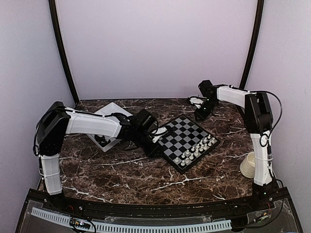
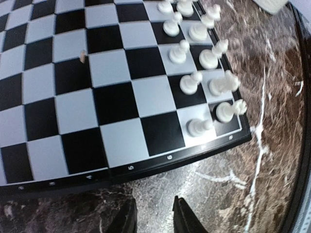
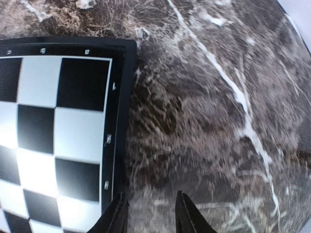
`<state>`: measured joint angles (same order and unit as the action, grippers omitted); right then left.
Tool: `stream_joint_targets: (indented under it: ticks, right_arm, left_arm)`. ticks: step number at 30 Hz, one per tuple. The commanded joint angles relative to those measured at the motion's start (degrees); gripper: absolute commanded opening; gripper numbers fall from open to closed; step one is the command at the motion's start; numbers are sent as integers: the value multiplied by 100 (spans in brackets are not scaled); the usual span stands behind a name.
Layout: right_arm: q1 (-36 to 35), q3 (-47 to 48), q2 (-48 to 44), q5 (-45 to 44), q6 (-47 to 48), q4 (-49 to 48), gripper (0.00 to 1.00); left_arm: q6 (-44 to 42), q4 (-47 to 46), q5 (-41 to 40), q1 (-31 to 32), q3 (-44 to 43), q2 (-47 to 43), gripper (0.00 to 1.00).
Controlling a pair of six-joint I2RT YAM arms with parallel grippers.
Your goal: Set up the chess pieces on the board
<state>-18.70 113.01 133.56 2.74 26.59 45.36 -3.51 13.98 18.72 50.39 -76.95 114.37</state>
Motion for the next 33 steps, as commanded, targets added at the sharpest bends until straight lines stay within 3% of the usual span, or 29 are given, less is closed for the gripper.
stream_joint_targets:
  ticks: [1,4,7,11,15,21,33]
  right_arm:
    - [76,-1087,-1693,134,-346,-569,38]
    - [79,-1971,-2484,63,-347,-563,39]
    - [86,-3083,-3202,-234,-183,-496,34]
    - [113,-4392,-4167,-508,-222,-628,32]
    - [160,-5152,-4691,-137,-576,-698,27]
    - [197,-5884,-4746,-256,-568,-1026,12]
    - [543,-5919,-3853,59,-693,-1514,7]
  left_arm:
    - [-385,358,-390,-294,-595,-492,32]
    - [-26,268,-568,-569,-1174,-256,43]
    - [404,344,-742,-940,-1757,234,46]
    - [886,723,-1067,-1233,-3022,1023,31]
    - [1090,901,-1016,-1401,-3865,1724,12]
    - [990,1157,-772,-1412,-4727,2585,0]
    - [1022,1372,-296,-1386,-4440,2723,0]
